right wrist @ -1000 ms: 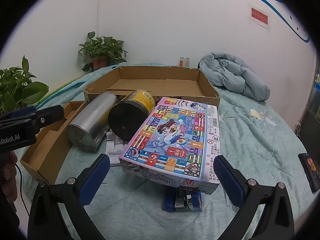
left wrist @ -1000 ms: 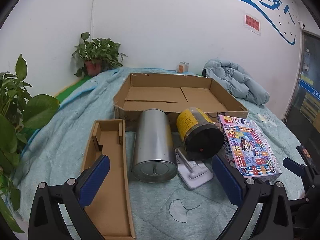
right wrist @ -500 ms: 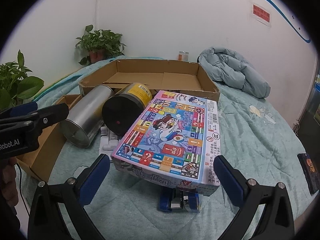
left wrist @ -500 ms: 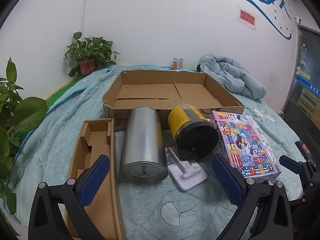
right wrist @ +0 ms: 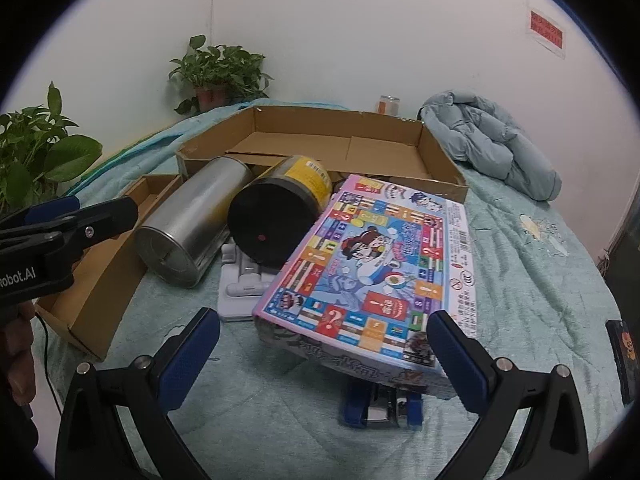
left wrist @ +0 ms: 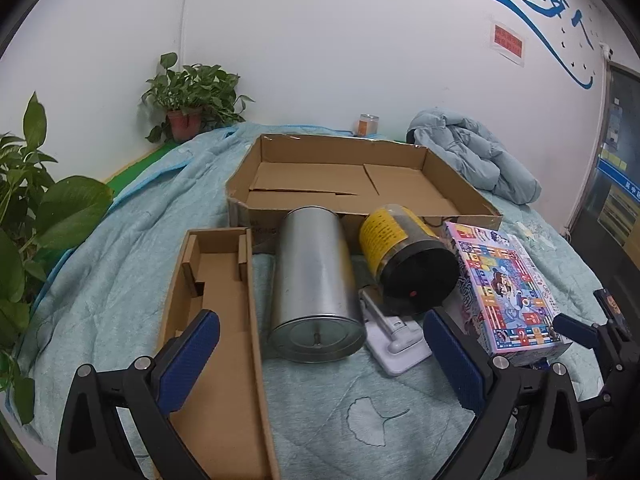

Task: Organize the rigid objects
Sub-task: 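Move both tools toward the long cardboard insert tray, then grasp the cardboard insert tray's side wall with both grippers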

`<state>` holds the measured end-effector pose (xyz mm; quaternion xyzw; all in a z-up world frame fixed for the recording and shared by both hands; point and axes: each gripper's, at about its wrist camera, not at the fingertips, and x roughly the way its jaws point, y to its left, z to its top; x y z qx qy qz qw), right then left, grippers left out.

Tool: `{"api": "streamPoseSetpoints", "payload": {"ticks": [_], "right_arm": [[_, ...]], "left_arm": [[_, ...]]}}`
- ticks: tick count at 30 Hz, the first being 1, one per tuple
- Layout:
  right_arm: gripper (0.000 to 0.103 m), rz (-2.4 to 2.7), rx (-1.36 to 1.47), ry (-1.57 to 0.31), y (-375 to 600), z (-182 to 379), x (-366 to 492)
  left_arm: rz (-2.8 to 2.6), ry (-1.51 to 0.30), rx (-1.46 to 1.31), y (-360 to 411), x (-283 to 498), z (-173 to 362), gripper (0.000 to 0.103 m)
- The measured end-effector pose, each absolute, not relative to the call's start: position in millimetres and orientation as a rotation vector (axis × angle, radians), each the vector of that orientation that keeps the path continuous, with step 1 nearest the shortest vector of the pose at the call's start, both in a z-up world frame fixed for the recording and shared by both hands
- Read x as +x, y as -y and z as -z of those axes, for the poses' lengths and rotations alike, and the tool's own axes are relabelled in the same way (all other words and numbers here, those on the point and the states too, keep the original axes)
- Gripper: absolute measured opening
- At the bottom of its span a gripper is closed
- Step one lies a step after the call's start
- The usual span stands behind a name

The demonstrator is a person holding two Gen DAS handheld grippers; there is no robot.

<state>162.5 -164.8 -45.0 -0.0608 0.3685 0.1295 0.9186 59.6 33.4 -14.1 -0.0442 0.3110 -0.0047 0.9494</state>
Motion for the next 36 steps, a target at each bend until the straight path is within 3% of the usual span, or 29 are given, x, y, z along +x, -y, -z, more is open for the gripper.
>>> {"api": "streamPoseSetpoints", "payload": {"ticks": [22, 25, 27, 32, 34, 36], "right_arm": [[0.101, -0.638, -0.057, -0.855, 66, 36, 163], [0.096, -0.662, -0.047, -0.902, 46, 39, 169], [0.088, -0.667, -0.065, -0.922, 34, 42, 170], [0.077, -0.632, -0.133, -0.932, 11, 51, 164], [0.065, -0.624, -0.149, -0.955, 5, 58, 166], [0.061, -0.610, -0.167, -0.979, -1, 64, 168]], "left_arm": [[-0.068, -0.745, -0.346, -190, 26, 51, 0.100], [-0.033, -0.786, -0.418, -202, 25, 65, 0.088], [-0.024, -0.812, -0.422, -202, 25, 70, 0.071], [0.017, -0.853, -0.422, -200, 25, 79, 0.054], [0.033, -0.873, -0.420, -195, 28, 81, 0.047], [0.046, -0.893, -0.398, -186, 32, 84, 0.039]]}}
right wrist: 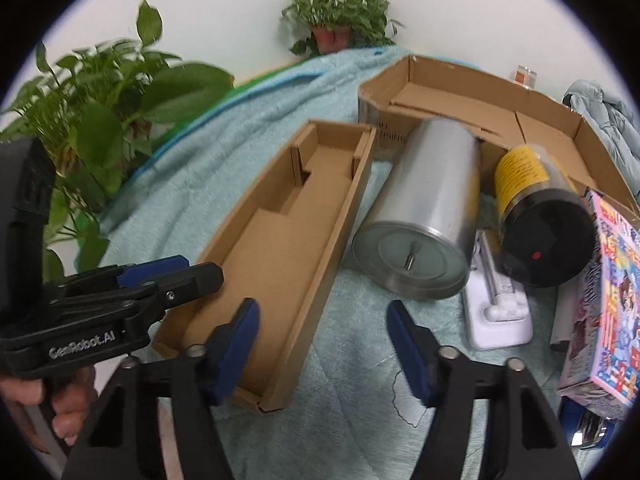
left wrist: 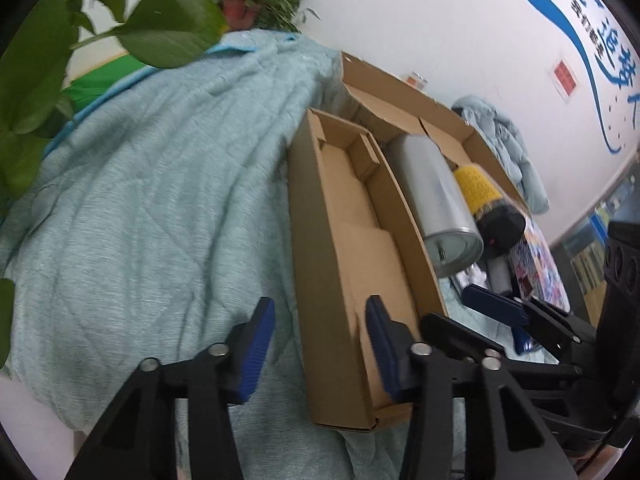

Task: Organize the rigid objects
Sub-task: 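Grasp the cardboard insert tray's side wall with both grippers, then lift the insert tray with both grippers and lower it into the open box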

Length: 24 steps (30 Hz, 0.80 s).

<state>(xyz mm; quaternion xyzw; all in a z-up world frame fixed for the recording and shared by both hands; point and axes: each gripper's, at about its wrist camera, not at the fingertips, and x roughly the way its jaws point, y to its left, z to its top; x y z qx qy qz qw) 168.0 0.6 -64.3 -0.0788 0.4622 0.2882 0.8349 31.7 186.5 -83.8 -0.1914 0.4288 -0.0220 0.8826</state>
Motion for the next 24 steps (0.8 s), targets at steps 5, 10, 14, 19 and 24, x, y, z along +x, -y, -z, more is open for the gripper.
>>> {"api": "streamPoseSetpoints", "payload": {"ticks": [5, 10, 14, 19, 24], "right_arm": [[0.046, -0.559, -0.160, -1.032, -3, 79, 173], [0.018, -0.604, -0.149, -1.031, -8, 78, 170], [0.013, -0.599, -0.146, -1.017, -12, 77, 166], [0.011, -0.597, -0.101, -1.013, -5, 77, 166], [0.011, -0.607, -0.060, -0.970, 3, 64, 161]], "left_arm": [[0.070, -0.936, -0.372, -174, 39, 88, 0.030], [0.062, -0.953, -0.345, -166, 44, 86, 0.025], [0.026, -0.947, -0.304, -160, 43, 84, 0.023], [-0.004, -0.933, -0.261, -153, 39, 76, 0.015], [-0.029, -0.878, -0.210, -140, 28, 55, 0.013]]}}
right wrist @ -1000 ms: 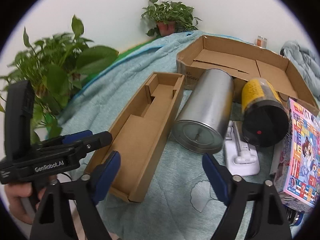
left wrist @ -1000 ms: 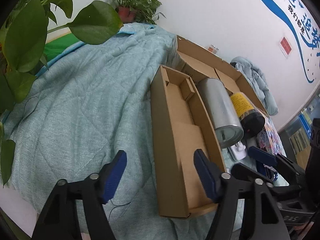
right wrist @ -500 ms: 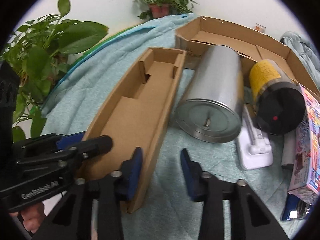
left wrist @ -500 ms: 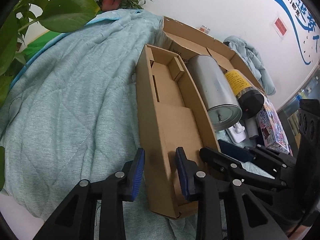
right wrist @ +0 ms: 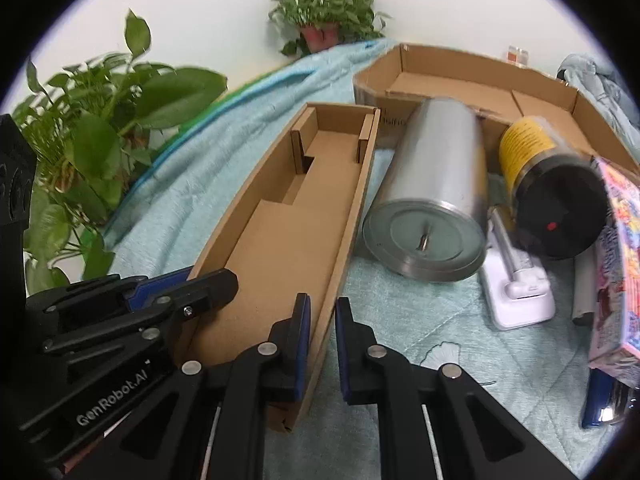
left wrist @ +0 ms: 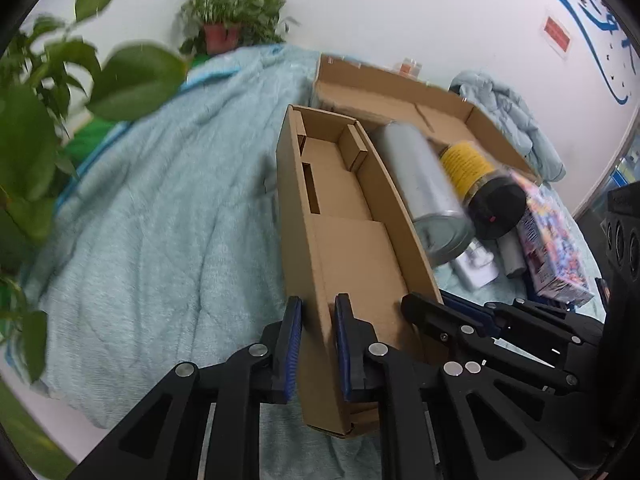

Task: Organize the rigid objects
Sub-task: 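Lift the insert tray with both grippers and lower it into the open box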

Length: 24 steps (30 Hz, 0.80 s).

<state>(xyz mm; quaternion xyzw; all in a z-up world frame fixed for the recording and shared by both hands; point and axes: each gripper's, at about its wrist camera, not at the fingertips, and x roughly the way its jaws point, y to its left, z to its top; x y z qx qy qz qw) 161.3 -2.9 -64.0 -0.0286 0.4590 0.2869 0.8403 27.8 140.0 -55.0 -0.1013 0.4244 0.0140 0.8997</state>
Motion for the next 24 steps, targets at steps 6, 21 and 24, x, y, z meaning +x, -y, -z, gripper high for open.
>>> {"api": "streamPoseSetpoints", "payload": {"ticks": [6, 21, 24], "right_arm": [[0.011, -0.605, -0.020, -0.806, 21, 21, 160], [0.012, -0.464, 0.025, -0.691, 50, -58, 279], [0.012, -0.456, 0.012, -0.728, 43, -58, 311]], "left_arm": [[-0.026, -0.739, -0.133, -117, 31, -2, 0.012], [0.115, -0.633, -0.044, -88, 194, -106, 0.012], [0.113, -0.660, -0.036, -93, 242, -111, 0.012]]}}
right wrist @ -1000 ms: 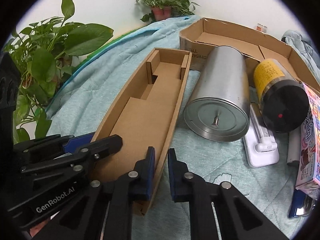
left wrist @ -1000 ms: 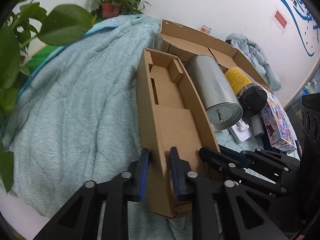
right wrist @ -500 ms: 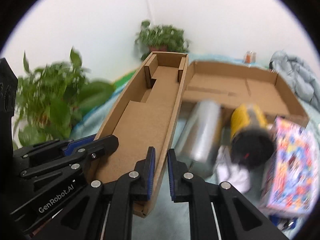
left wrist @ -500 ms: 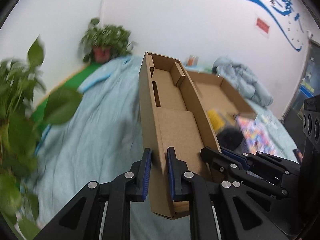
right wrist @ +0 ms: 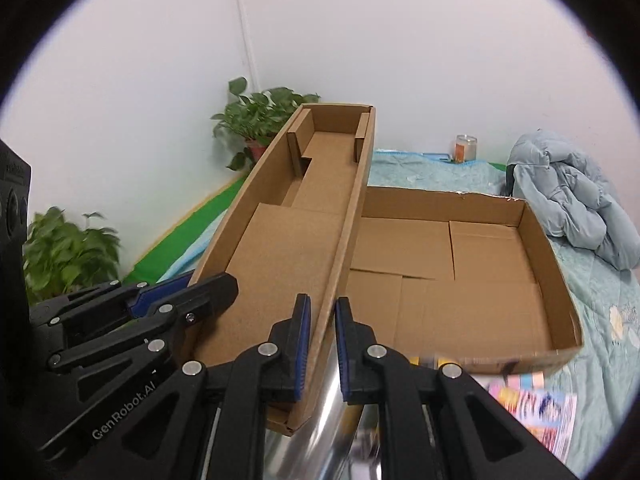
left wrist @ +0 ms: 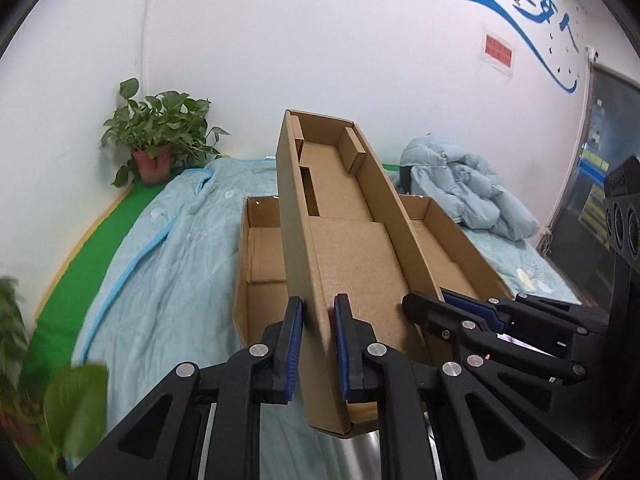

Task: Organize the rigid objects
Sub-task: 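Lift the insert tray with both grippers and lower it into the open box, then open both grippers and withdraw from the insert tray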

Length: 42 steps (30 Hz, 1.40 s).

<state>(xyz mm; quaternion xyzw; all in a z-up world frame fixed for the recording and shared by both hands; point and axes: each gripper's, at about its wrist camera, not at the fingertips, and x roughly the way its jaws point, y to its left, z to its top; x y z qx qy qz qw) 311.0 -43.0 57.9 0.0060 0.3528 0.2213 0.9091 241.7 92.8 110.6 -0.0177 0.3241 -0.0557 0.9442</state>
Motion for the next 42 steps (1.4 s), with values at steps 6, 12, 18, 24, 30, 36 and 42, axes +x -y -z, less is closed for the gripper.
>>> {"api": "streamPoseSetpoints", "payload": {"ticks": [6, 12, 18, 24, 30, 36, 42], "right_arm": [[0.012, -0.468, -0.029, -0.831, 29, -46, 364], [0.012, -0.468, -0.018, -0.955, 18, -13, 404], [0.012, -0.485, -0.020, -1.045, 6, 21, 430], [0.011, -0.485, 0.000, -1.105, 1, 45, 444], [0.012, -0.474, 0.040, -1.169, -1, 59, 458], [0.016, -0.532, 0.077, -1.224, -14, 70, 466], [0.023, -0.534, 0.051, -1.190, -3, 59, 454]], "left_arm": [[0.134, -0.763, -0.079, -120, 323, -94, 0.012], [0.125, -0.853, -0.095, -138, 370, -48, 0.012], [0.093, -0.904, -0.062, -146, 388, 0, 0.012], [0.061, -0.903, -0.044, -148, 395, 24, 0.013], [0.031, -0.959, -0.069, -155, 410, 45, 0.012], [0.045, -0.937, -0.123, -169, 397, 44, 0.008], [0.027, -0.806, -0.138, -174, 346, 17, 0.014]]}}
